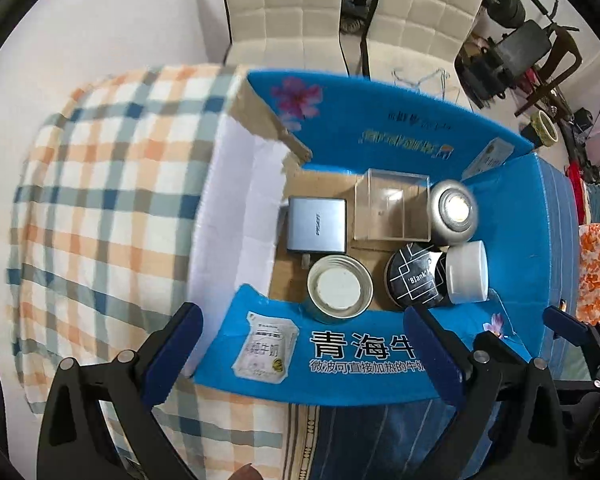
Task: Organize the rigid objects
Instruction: 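Lift both grippers out of the box toward the earbud case and can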
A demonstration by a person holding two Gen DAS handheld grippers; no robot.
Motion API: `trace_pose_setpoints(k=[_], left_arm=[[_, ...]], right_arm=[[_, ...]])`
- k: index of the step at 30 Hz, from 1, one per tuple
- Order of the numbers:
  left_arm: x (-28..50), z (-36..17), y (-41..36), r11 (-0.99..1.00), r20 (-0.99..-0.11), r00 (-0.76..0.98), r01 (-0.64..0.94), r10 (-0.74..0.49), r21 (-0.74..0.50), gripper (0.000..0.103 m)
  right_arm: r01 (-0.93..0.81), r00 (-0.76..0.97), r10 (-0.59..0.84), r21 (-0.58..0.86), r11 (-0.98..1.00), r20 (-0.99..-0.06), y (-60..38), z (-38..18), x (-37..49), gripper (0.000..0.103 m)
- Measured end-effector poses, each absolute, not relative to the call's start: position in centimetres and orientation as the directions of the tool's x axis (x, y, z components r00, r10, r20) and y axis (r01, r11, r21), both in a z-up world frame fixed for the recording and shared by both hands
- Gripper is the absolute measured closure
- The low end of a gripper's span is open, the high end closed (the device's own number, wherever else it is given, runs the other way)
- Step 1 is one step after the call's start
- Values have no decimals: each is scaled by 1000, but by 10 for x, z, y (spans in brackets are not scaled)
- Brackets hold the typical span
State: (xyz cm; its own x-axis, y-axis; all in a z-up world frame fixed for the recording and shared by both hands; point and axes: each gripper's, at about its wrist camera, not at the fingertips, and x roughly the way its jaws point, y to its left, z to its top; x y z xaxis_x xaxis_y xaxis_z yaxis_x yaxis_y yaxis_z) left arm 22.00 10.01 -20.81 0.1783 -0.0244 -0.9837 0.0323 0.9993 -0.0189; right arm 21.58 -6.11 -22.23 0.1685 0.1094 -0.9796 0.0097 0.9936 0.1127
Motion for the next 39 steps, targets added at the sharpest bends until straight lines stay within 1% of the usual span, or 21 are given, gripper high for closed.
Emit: trace_pose_setpoints(k=[13, 24, 29, 32, 39], left_arm=[[175, -133, 82, 998, -943, 332, 54, 17, 37, 0], [136, -94, 66, 997, -915, 403, 48, 31, 55, 0], [126, -87, 48, 996, -909, 416, 76, 11, 46, 0], [123, -87, 28, 994, -909, 417, 103, -14, 32, 0], [124, -109, -59, 974, -921, 379, 227, -94, -6, 0]], right_arm=[[-17, 307, 144, 145, 989, -941, -81, -139, 165, 0], [-24, 362, 169, 173, 985, -917, -111, -106, 126, 0], [39, 368, 171, 199, 979, -914, -149, -108, 113, 0], [109, 362, 139, 189, 976, -922, -186, -117, 106, 0], [307, 307, 39, 137, 942, -951, -302, -152, 90, 0]])
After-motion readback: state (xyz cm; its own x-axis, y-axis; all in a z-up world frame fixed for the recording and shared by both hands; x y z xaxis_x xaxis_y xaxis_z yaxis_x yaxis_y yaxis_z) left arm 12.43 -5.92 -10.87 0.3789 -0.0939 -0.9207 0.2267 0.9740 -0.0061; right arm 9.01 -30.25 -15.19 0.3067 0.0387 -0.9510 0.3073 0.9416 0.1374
